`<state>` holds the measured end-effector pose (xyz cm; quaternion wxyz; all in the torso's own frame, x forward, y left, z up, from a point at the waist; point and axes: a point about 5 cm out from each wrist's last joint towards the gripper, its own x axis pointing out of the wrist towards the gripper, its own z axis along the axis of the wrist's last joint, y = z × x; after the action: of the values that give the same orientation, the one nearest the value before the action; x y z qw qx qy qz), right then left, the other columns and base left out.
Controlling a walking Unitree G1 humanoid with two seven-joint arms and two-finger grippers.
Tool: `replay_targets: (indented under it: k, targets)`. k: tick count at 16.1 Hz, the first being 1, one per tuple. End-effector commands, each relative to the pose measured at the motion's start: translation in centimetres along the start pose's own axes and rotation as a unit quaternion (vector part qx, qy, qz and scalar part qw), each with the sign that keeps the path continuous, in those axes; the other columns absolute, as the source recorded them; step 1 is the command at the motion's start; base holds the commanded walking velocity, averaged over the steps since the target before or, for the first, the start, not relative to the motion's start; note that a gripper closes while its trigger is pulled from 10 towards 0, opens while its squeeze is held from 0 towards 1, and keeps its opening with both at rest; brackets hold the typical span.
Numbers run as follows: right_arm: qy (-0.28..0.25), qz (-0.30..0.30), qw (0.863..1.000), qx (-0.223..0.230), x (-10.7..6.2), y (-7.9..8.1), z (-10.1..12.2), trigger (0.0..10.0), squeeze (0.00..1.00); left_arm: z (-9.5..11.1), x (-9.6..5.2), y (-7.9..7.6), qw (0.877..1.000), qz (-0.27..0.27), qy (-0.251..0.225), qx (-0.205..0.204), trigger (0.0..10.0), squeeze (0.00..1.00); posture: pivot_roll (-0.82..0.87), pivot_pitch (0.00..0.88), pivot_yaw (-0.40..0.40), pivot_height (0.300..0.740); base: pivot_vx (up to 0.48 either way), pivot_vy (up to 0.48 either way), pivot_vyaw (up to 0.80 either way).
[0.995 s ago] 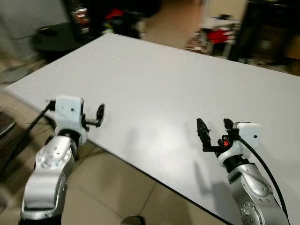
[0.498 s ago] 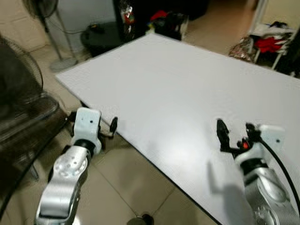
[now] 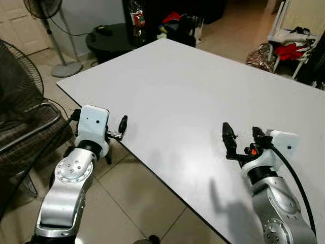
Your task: Setting the table
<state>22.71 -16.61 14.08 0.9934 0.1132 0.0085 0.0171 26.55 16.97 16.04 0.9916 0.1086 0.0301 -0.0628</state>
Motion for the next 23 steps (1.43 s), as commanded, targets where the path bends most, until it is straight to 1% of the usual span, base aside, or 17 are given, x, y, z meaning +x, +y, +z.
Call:
replay_targets:
  k: [1,2,4,5,8,11,13,18,23]
  targets:
    - [0.007,0.012,1.000,0.006,-0.2,0.2,0.0,10.0,0.00,-0.2,0.2,0.1,1.000,0.007,0.012,-0.004,10.0,0.00,-0.02,0.015,0.062,0.740,0.000,0.277,0.00]
    - [0.007,0.018,1.000,0.005,-0.3,0.3,0.0,10.0,0.00,-0.2,0.2,0.0,1.000,0.003,0.012,-0.005,10.0,0.00,-0.02,0.015,0.060,0.740,0.000,0.285,0.00]
    - [0.010,0.036,0.999,-0.017,-0.4,0.6,-0.3,10.0,0.00,0.1,0.2,-0.2,1.000,-0.002,0.010,-0.003,10.0,0.00,-0.01,0.012,0.046,0.740,0.000,0.324,0.00]
    - [0.015,0.034,0.999,-0.012,-0.3,0.5,-0.6,10.0,0.00,0.0,0.2,0.0,1.000,0.005,0.012,-0.001,10.0,0.00,0.00,0.011,0.044,0.740,0.000,0.364,0.61]
    - [0.016,0.040,0.999,-0.003,0.1,0.8,-0.6,10.0,0.00,0.3,0.2,0.3,1.000,0.004,0.008,0.008,10.0,0.00,0.01,0.007,0.044,0.740,0.000,0.376,0.80]
    - [0.014,0.046,0.999,-0.009,0.5,0.8,-0.5,10.0,0.00,0.5,0.4,0.4,1.000,0.002,0.006,0.014,10.0,0.00,0.01,0.002,0.055,0.740,0.000,0.376,0.80]
    - [0.018,0.056,0.998,-0.006,0.5,0.9,-0.5,10.0,0.00,0.6,0.5,0.3,1.000,0.000,0.007,0.017,10.0,0.00,0.01,0.003,0.057,0.740,0.000,0.358,0.80]
    - [0.021,0.053,0.998,0.003,0.8,0.9,-0.8,10.0,0.00,0.6,0.4,0.6,1.000,0.001,0.010,0.022,10.0,0.00,0.02,0.006,0.061,0.740,0.000,0.347,0.80]
    - [0.023,0.060,0.998,-0.005,1.1,0.6,-0.8,10.0,0.00,0.1,0.1,0.7,1.000,0.010,0.020,0.008,10.0,0.00,0.03,0.003,0.054,0.740,0.000,0.346,0.56]
